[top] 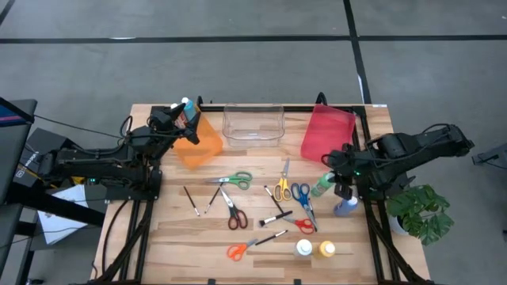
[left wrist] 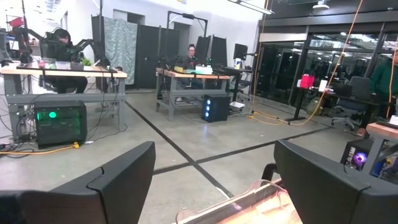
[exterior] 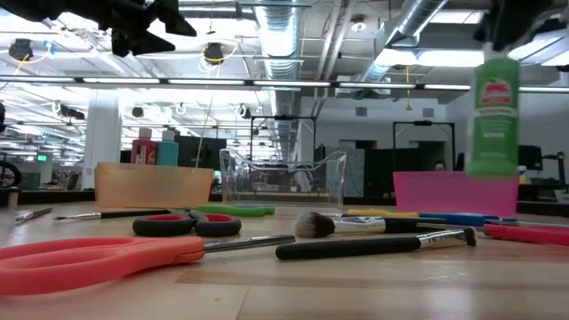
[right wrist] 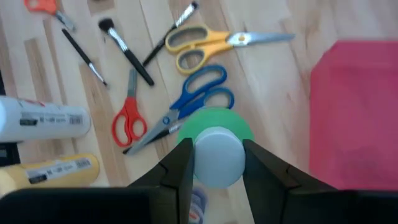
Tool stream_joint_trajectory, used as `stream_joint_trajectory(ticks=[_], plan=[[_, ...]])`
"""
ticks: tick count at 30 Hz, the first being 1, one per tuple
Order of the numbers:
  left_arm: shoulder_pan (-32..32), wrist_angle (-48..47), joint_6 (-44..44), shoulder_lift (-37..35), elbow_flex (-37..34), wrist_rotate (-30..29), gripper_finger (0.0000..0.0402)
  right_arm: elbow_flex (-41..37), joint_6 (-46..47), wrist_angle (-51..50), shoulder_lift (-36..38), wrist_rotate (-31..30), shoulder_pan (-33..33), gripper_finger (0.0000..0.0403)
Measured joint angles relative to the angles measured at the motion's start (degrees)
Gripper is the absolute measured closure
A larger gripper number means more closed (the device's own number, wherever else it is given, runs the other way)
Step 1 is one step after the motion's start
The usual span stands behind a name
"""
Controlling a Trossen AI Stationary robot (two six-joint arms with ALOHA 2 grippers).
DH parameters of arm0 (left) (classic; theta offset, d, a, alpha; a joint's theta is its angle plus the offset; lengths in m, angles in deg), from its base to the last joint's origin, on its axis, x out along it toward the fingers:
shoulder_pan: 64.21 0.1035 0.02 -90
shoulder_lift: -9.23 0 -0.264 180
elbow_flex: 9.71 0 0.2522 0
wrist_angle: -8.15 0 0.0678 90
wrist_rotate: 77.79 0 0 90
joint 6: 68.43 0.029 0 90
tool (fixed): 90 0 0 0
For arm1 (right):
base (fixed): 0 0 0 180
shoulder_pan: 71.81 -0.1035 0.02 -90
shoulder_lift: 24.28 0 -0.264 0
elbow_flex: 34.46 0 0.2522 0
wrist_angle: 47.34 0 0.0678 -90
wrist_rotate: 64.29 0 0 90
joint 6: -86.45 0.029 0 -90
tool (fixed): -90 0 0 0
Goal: Pick & Place Paint Supplies
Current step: Put the green paint bottle into the orange bin
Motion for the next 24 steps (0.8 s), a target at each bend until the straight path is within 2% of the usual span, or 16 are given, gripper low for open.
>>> stream_joint_trajectory(ticks=[7, 16, 24], plan=[[0.00, 0.00, -0.01, 0.00, -0.02, 0.01, 0.0076, 10.00, -12.34, 0.18, -10.49, -0.01, 5.99, 0.0296], [0.00, -0.02, 0.28, -0.48, -0.04, -0.02, 0.0076, 29.91, -31.32, 2.01, -26.32, 0.44, 16.39, 0.0296], [0.04, 0.08, 0.28, -8.16, -0.04, -0.40, 0.0083, 49.08, -43.22, 2.63, -44.28, 3.76, 23.36, 0.0296]])
